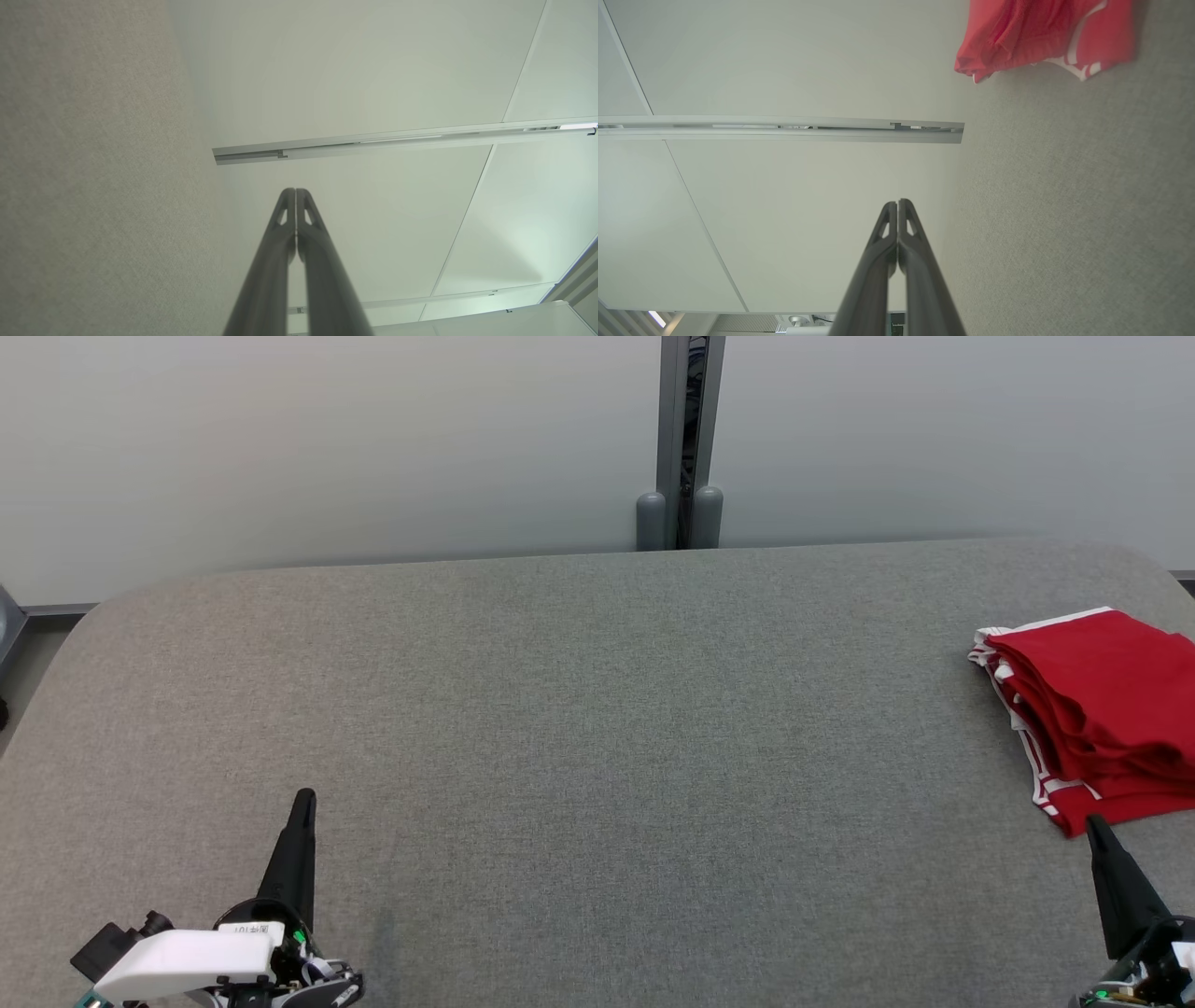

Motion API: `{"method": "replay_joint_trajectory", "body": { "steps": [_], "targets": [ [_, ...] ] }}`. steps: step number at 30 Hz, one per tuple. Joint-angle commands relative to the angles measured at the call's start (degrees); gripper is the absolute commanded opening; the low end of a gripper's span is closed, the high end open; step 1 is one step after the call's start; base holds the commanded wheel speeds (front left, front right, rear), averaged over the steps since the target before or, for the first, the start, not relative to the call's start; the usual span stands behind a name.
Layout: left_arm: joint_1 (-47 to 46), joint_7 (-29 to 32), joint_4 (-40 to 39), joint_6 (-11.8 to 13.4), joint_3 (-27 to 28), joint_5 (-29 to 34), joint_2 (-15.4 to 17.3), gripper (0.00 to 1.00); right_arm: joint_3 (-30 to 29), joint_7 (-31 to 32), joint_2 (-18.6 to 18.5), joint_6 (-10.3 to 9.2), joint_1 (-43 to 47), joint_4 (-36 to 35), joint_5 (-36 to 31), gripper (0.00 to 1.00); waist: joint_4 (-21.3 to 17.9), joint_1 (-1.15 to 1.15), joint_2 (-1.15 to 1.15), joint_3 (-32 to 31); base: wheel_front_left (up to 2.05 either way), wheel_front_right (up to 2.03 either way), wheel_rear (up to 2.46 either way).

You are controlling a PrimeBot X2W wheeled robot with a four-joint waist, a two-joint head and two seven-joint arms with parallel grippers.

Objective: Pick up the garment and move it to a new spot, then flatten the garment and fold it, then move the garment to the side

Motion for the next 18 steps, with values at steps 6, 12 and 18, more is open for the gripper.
{"method": "replay_joint_trajectory", "body": {
  "steps": [6,12,18],
  "targets": [
    [-0.87,0.17,-0.19,-0.05,0.28,0.59,0.11,0.0,-0.13,0.09,-0.39,0.04,-0.26,-0.14,0.21,0.0,0.0,0.0,0.0,0.0,0.0,0.0,0.0],
    [-0.86,0.25,-0.19,-0.03,0.41,0.59,-0.01,0.0,-0.12,0.07,-0.4,0.04,-0.26,-0.15,0.22,0.0,0.0,0.0,0.0,0.0,0.0,0.0,0.0],
    [-0.85,0.33,-0.19,-0.03,0.47,0.64,-0.05,0.0,-0.11,0.06,-0.41,0.04,-0.26,-0.14,0.23,0.0,0.0,0.0,0.0,0.0,0.0,0.0,0.0]
  ]
}}
